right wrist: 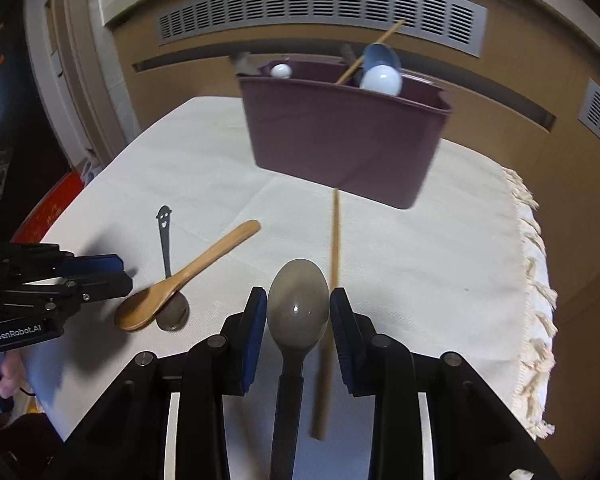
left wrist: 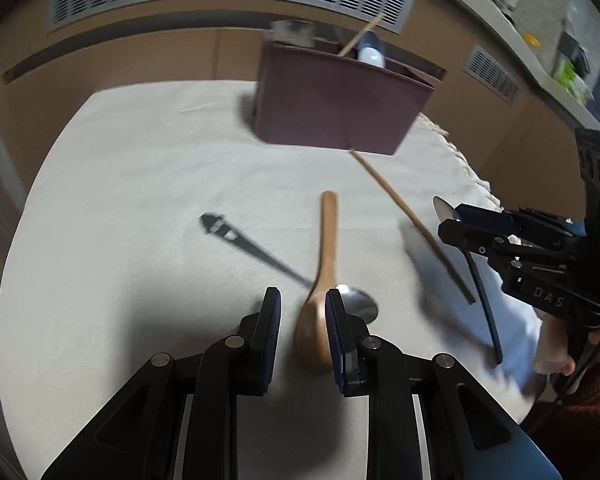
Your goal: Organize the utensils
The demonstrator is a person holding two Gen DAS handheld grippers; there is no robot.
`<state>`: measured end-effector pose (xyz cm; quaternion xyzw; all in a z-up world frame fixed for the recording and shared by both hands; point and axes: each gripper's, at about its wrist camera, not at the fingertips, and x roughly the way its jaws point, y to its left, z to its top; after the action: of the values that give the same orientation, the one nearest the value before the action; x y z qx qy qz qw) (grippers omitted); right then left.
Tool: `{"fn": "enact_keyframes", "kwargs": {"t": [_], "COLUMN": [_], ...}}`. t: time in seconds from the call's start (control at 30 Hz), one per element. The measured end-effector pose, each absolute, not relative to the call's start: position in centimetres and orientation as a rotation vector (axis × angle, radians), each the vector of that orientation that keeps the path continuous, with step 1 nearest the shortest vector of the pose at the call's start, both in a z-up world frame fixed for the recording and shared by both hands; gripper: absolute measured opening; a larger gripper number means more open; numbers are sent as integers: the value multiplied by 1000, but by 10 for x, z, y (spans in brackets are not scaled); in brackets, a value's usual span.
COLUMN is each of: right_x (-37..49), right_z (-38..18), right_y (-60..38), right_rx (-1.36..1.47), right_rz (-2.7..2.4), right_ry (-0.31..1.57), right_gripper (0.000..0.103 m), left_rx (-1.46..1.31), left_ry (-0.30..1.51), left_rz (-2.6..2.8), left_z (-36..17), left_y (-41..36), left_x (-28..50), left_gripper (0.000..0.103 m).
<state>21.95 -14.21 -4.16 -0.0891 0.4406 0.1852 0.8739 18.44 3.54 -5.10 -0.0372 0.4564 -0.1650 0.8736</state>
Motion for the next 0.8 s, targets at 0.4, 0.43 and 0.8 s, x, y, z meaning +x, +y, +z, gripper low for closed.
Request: {"fn": "enact_keyframes", "kwargs": {"t": [0.4,0.43,0.8], "right_x": [212,212,211], "right_z": [-35,-35,-10], "right_y": [-157,-157,-181], "right_rx": [-159,-158,-71], "right_rz": [342,339,330], "right_ry": [873,871,800], "right_gripper": [29,29,29], "left_rx": [206,202,-107], "left_ry": [1089,1087,929], "left_rz": [-375,-368,-401], "left_z": [-62,-63,-30], "left_y": [-30,-30,4], "left_x": [244,247,226], "left_gripper": [23,23,11]}}
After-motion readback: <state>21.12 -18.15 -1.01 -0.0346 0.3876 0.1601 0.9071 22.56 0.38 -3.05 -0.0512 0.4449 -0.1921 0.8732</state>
